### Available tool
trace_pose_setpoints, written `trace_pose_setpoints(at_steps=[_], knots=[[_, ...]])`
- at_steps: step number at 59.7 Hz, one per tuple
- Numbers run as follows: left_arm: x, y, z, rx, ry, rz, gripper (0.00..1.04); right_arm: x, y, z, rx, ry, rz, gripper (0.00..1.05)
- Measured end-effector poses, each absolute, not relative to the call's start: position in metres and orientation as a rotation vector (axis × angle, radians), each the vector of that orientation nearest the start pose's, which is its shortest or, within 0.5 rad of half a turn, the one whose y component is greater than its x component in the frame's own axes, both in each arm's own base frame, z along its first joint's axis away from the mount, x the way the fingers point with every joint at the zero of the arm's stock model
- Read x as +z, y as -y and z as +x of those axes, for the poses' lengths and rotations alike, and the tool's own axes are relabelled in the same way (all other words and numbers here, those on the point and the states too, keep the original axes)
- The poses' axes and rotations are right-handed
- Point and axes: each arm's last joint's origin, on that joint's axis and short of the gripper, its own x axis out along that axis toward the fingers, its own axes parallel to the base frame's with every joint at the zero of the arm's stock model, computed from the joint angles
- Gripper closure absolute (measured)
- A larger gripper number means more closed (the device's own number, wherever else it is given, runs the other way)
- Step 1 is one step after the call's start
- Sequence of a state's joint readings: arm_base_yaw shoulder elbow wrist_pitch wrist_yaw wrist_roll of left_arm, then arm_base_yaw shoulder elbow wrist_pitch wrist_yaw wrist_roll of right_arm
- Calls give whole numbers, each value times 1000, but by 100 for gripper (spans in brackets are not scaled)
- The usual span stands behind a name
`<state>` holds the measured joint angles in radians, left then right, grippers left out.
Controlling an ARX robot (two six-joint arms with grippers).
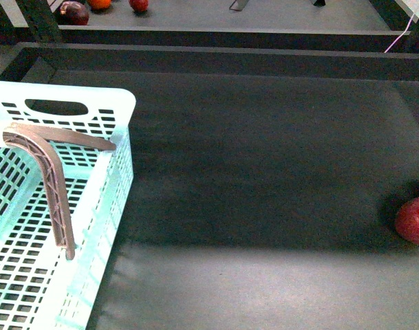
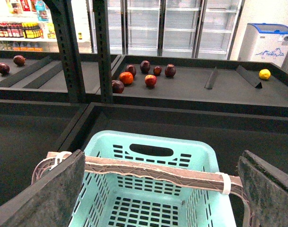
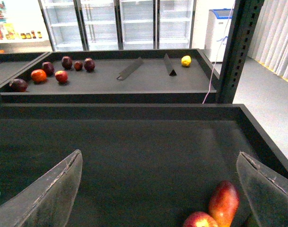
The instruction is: Pick apple with right arm and hold basket with left
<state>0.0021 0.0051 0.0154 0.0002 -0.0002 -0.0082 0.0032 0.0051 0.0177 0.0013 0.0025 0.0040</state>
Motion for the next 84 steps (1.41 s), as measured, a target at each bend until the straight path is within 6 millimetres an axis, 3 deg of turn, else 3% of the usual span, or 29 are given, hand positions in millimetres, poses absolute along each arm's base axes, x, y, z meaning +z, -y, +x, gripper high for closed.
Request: trace_pose_setpoints(at_steps=[28,32,34,38,46,57,72,84], knots=[[168,0,97,2,10,-9,7,169,0,97,1,14,4,9],[167,1,98,-24,-164,-148,7,169,0,97,1,14,4,9],[168,1,100,-7,-297,-296,7,169,0,97,1,14,4,9],[168,1,105,27,-397,-485,7,169,0,97,1,14,4,9],[181,-6,125,87,-426,-900,7,169,0,97,1,14,4,9],[179,-14,157,117,-486,-1129,7,169,0,97,1,14,4,9],[161,-24,206,214,-557,-1282,7,169,0,97,1,14,4,9],[146,-30,241,290,-577,-1278,7,169,0,97,1,14,4,9]])
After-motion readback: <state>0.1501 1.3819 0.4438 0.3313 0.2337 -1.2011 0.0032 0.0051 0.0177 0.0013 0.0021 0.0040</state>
